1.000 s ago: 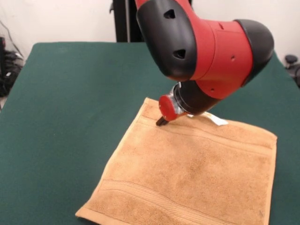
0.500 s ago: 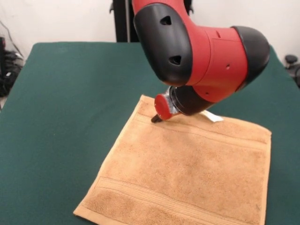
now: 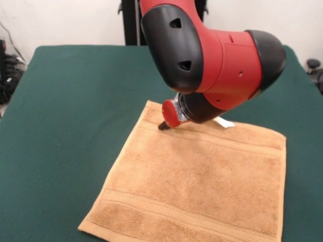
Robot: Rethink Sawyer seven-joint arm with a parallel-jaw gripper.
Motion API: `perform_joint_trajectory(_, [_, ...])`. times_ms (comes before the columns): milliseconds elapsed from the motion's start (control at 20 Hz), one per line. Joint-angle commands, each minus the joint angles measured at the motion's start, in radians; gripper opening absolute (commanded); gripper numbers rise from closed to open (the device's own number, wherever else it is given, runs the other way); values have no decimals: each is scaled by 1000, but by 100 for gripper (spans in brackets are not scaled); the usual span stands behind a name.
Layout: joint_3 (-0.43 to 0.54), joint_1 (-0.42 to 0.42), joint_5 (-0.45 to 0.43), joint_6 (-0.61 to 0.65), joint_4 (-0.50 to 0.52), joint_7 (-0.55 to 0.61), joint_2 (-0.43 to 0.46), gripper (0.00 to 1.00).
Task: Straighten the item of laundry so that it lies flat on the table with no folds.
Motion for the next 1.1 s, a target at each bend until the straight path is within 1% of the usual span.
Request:
perform_joint_trajectory(50, [-36, 18, -71, 93, 69, -322, 65, 0])
perform_joint_trajectory(700, [-72, 38, -90, 112, 60, -339, 75, 0])
perform_joint_trajectory(1100, [-98, 54, -103, 158, 52, -357, 79, 0])
